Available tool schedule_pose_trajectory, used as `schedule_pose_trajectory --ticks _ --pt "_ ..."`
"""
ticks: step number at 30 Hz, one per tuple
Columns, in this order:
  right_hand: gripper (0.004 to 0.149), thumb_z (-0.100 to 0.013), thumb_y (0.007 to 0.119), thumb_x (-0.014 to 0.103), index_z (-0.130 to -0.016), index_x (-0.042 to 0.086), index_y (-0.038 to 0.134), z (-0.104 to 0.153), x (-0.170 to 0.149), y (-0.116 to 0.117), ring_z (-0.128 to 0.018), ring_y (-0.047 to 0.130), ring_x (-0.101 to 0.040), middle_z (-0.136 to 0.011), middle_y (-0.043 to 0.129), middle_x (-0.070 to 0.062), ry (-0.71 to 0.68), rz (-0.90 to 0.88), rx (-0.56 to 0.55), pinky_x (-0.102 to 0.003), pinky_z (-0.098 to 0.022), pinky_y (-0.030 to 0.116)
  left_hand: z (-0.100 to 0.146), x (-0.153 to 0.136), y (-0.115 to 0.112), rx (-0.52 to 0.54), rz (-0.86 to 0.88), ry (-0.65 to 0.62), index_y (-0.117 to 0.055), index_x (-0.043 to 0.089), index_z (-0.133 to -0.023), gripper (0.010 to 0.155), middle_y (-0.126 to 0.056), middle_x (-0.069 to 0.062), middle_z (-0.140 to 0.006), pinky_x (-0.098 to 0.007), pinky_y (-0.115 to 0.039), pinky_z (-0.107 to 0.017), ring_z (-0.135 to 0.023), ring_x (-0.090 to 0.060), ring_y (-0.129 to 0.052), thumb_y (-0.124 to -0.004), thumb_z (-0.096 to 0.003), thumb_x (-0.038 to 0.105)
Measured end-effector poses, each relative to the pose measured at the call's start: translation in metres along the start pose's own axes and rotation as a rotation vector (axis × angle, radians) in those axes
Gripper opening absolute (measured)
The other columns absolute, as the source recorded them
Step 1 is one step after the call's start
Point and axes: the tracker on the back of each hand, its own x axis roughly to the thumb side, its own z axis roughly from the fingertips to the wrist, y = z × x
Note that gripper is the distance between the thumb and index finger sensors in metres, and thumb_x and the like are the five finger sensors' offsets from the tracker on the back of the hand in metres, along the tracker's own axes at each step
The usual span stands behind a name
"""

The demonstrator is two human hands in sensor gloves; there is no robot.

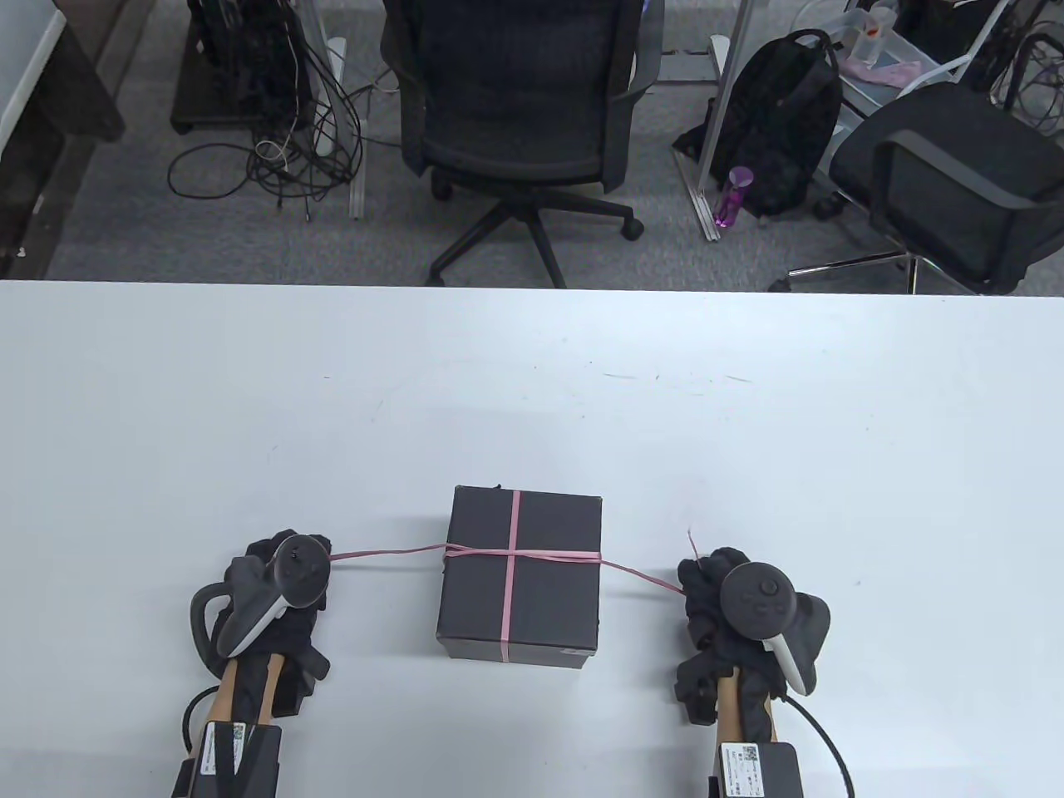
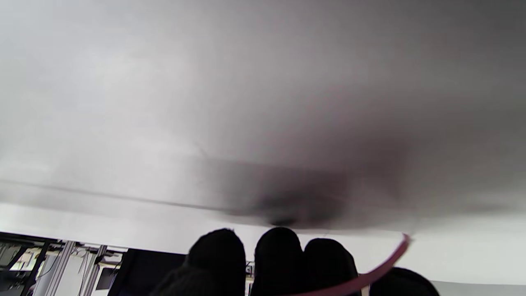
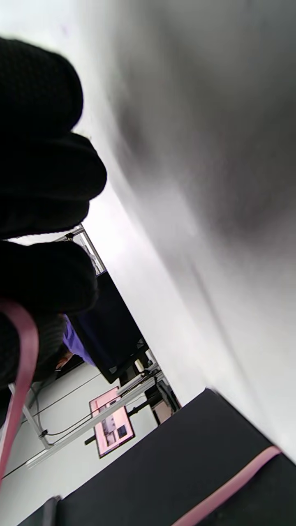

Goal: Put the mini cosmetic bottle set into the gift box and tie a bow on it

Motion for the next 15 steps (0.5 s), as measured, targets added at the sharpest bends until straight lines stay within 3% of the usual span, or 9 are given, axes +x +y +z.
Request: schedule_pose_trajectory --ticks 3,5,11,15 --pt "0.062 -0.057 0.076 0.034 -0.098 -0.011 0.067 -0.002 -0.002 0.0 -0.082 0.065 -0.063 -0.103 0.053 -0.045 -0.001 0.017 0.051 -0.071 -0.054 0.064 -0.002 -0.002 0.002 -0.074 -0.012 0.02 -0.064 0.03 -0.11 0.055 -0.065 -0.011 -0.117 -0.066 -0.063 -0.072 -0.104 -0.046 -0.07 -0.071 -0.0573 0.044" --pt "0.074 -0.056 0.078 0.035 -0.107 -0.012 0.054 -0.003 -0.004 0.001 -0.085 0.056 -0.068 -0.105 0.045 -0.047 -0.007 -0.018 0.071 -0.074 -0.056 0.06 -0.002 -0.004 0.003 -0.127 -0.017 0.036 -0.052 0.026 -0.117 0.067 -0.059 -0.014 -0.119 -0.067 -0.062 -0.073 -0.106 -0.049 -0.067 -0.073 -0.0561 0.045" --pt "0.083 -0.054 0.082 0.033 -0.11 -0.015 0.044 -0.004 -0.011 -0.001 -0.085 0.038 -0.075 -0.105 0.033 -0.052 0.032 0.004 0.097 -0.079 -0.056 0.05 -0.004 -0.012 0.005 -0.202 -0.029 0.08 -0.041 0.023 -0.12 0.078 -0.051 -0.016 -0.122 -0.068 -0.061 -0.074 -0.108 -0.054 -0.062 -0.078 -0.0544 0.044" --pt "0.087 -0.053 0.083 0.032 -0.111 -0.016 0.04 -0.004 -0.017 -0.004 -0.082 0.028 -0.077 -0.104 0.027 -0.055 0.1 0.138 0.117 -0.083 -0.054 0.042 -0.003 -0.014 0.007 -0.174 0.011 0.075 -0.041 0.022 -0.12 0.076 -0.052 -0.017 -0.121 -0.067 -0.061 -0.074 -0.107 -0.053 -0.062 -0.076 -0.0552 0.044"
